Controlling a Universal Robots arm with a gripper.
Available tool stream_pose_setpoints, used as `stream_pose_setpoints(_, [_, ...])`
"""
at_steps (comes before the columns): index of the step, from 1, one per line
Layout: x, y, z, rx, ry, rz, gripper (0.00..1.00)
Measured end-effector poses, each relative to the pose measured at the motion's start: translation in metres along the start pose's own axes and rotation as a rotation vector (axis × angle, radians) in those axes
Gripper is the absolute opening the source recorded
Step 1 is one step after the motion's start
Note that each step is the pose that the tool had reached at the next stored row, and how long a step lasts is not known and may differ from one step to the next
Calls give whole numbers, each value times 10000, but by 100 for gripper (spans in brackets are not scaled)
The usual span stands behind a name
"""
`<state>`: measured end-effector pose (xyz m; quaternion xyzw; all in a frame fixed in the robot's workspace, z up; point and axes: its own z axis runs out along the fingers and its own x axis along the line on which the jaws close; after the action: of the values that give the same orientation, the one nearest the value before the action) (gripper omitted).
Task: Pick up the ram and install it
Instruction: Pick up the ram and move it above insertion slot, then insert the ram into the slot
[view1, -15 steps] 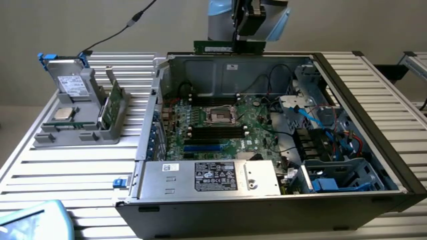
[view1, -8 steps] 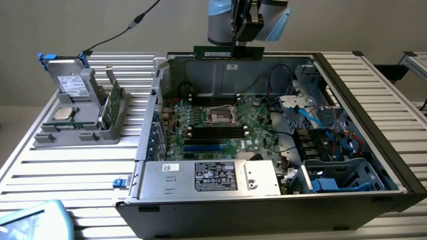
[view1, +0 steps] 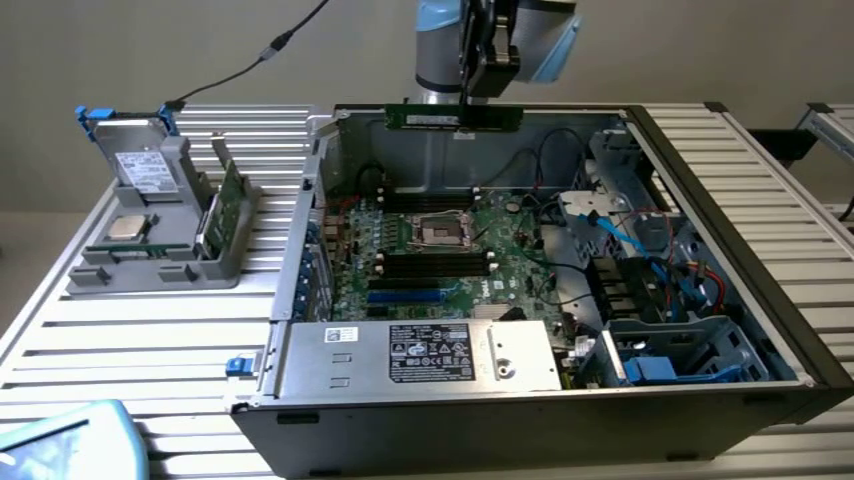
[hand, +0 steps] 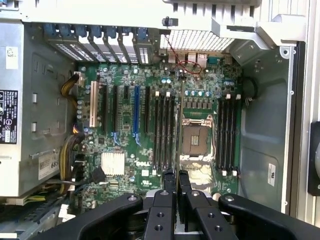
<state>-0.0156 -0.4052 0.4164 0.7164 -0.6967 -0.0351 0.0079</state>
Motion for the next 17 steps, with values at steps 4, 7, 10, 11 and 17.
stream_pose_setpoints(4, [13,14,56,0,-32,62,14])
stream_pose_setpoints(7, [19,14,62,-8,-57,66,14])
stream_pose_setpoints(10, [19,14,63,-9,-59,65,14])
stream_pose_setpoints(11, [19,14,63,-8,-58,65,14])
stream_pose_setpoints(17, [19,14,63,-8,-58,66,14])
